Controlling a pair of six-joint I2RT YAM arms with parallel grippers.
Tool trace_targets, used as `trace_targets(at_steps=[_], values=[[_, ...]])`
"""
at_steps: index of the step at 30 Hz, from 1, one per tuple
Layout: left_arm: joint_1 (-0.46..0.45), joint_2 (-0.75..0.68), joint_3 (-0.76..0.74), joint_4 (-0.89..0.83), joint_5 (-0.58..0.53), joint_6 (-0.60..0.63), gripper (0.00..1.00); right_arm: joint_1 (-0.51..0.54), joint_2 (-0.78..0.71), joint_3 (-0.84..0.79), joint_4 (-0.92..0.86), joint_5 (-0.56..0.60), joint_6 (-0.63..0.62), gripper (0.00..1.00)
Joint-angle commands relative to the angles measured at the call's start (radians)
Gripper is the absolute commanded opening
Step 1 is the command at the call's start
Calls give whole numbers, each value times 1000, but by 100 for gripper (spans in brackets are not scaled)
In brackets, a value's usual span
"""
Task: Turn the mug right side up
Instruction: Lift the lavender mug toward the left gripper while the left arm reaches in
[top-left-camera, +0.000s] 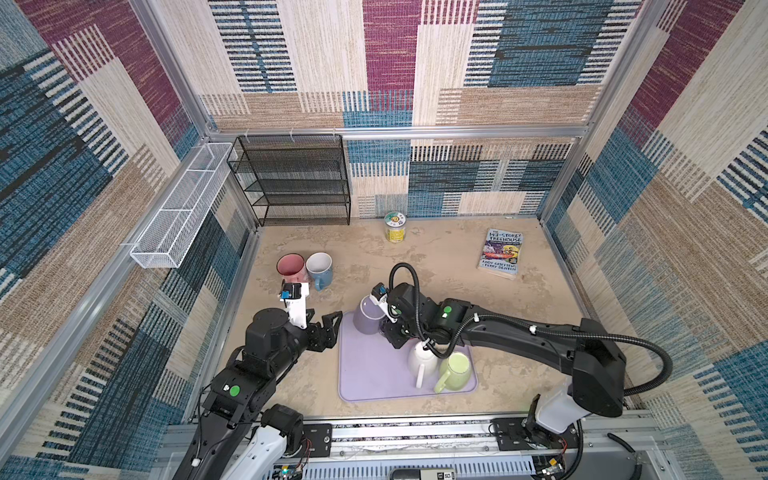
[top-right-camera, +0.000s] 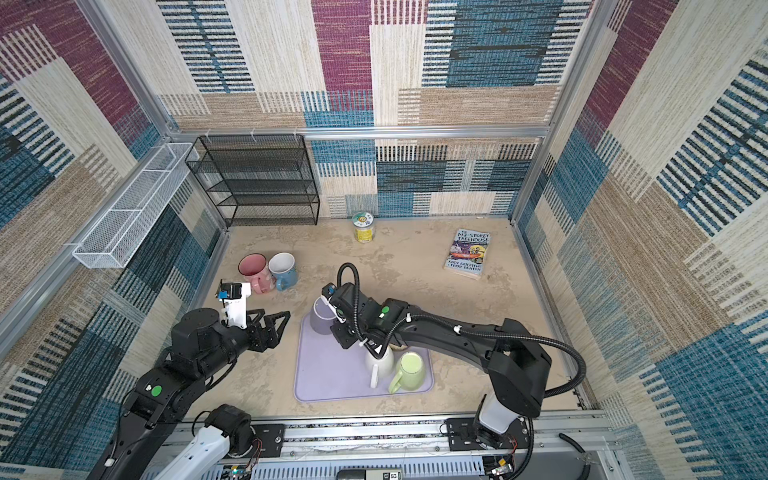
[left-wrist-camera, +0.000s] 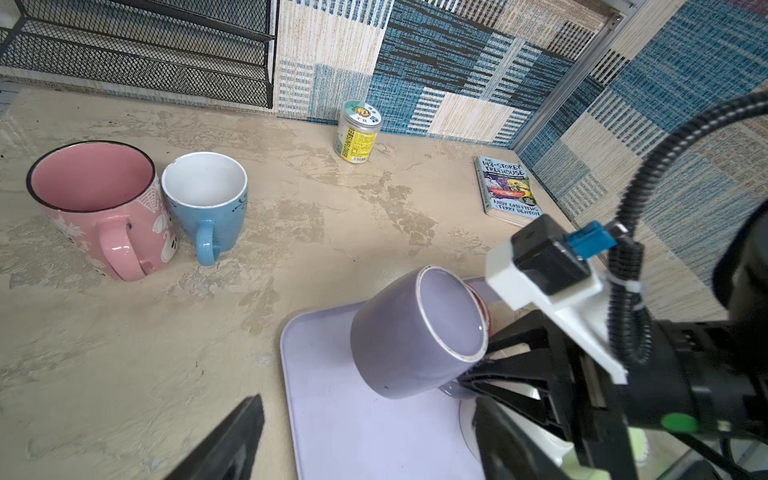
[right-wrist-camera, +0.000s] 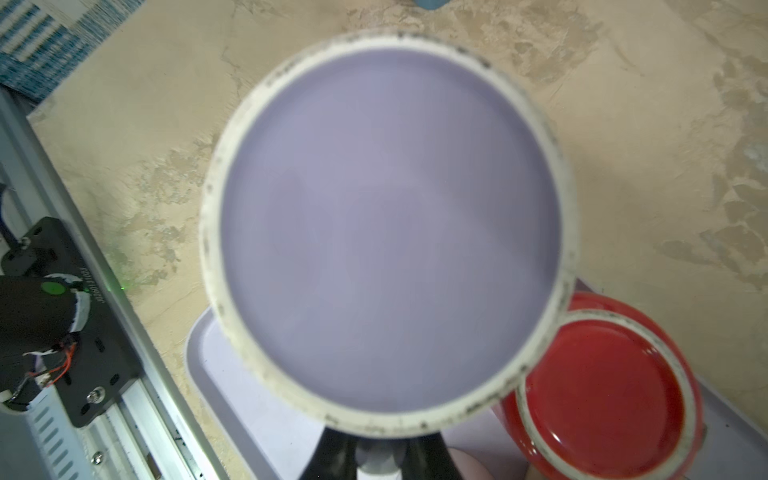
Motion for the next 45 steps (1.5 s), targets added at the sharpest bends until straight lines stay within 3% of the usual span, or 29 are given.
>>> trace_targets(at_steps=[1,10,21,32,45], values=[[1,-3,5,34,-2,2,84,2,-74,-43,156,-47,2,0],[1,-55,-19,113,75,-49,84,-10,-274,-189,318,-123,15,0],[1,-91,-130,364,287,-197,83,-183,-515,-369,552,-469,125,0],[-4,-48,-214,644,480,-326,81,-306,-650,-489,717,-669,249,0],[-70,-19,-276,803,474,-332,77,-400,-639,-552,975,-801,436,0]])
